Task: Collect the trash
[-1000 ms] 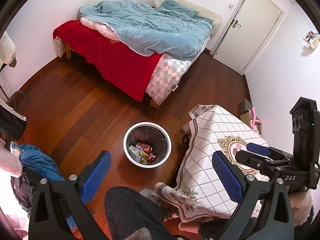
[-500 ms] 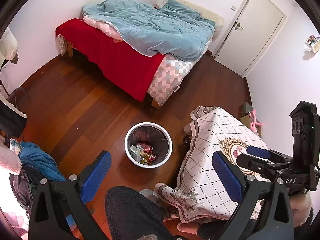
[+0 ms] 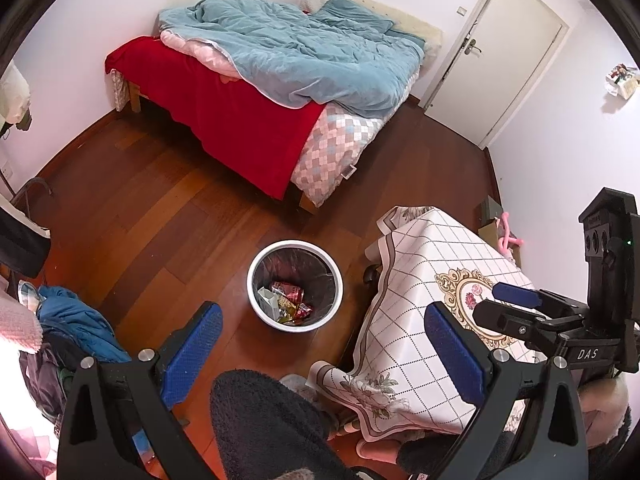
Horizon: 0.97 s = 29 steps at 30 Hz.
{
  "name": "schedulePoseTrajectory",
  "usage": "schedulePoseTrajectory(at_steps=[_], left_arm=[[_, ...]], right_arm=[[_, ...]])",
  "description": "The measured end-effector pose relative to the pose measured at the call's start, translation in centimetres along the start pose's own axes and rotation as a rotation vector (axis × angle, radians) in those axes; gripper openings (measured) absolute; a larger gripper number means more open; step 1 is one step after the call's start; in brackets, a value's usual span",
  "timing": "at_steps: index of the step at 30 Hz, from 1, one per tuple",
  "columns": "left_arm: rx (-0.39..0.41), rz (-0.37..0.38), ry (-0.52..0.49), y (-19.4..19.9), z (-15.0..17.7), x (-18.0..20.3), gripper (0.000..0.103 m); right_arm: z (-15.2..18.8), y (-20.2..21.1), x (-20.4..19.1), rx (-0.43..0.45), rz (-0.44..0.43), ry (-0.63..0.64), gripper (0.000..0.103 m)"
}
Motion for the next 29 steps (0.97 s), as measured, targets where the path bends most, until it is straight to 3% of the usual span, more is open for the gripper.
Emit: schedulePoseTrajectory(at_steps=[29], left_arm=[[-0.002, 0.023, -0.006, 0.10, 0.10, 0.33, 0.103]], right_arm=[[0.30, 0.61, -0.68, -0.005, -0.005, 0.021, 0.103]])
Point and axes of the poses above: each gripper's, at about its wrist camera, not at the fingertips, and y roughly against the way its jaws point, x to its right, z to its underside, the point moved 10 cm from there along -y, roughly the way its jaws point, and after that the axes turned 9 degrees about -x, right-handed, at the moved point
